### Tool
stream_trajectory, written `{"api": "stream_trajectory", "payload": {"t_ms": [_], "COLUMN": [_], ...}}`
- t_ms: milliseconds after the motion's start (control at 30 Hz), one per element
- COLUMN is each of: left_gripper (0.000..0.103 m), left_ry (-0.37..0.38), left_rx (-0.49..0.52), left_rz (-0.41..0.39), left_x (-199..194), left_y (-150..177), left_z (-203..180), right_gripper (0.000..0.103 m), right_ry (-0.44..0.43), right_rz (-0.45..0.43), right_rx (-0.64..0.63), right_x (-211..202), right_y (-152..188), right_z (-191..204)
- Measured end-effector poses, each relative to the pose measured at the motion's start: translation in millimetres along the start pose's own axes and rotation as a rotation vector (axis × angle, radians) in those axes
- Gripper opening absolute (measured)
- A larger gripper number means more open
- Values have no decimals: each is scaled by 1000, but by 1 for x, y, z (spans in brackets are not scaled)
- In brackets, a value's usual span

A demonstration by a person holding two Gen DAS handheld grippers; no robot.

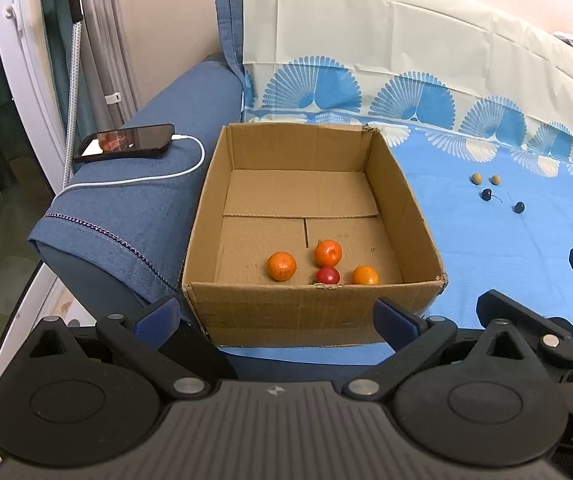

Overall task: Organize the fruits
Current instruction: 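Move both tools away from the box toward the dark berries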

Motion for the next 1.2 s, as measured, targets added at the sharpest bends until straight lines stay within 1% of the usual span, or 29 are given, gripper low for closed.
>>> {"api": "stream_trajectory", "payload": {"t_ms": [467,800,1000,1200], "left_gripper": [103,103,103,103], "left_ry": [-18,-26,-26,-3], "left_rx": [11,41,63,110], "left_rz": [51,84,103,105], "left_x": [22,40,51,61], "left_y": [-1,-8,-12,-20], "left_z": [-2,-14,-29,-59], "right_gripper": [102,102,102,102], "right_ry": [-25,-32,-26,2], "right_rz": [49,79,86,97], "right_rx": [17,55,95,164], "right_x": [23,41,49,54], "right_y": [5,14,19,27], "right_z": [-5,-20,-34,-60]}}
Point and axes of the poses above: each gripper's, at about its wrist camera, not at the fingertips, and x roughly the way its jaws point, z to its left, y to its underside, the point moved 2 cm from there along x, roughly the way its jaws point, and after that the axes turned 14 degrees about -x, right-handed, at the moved point
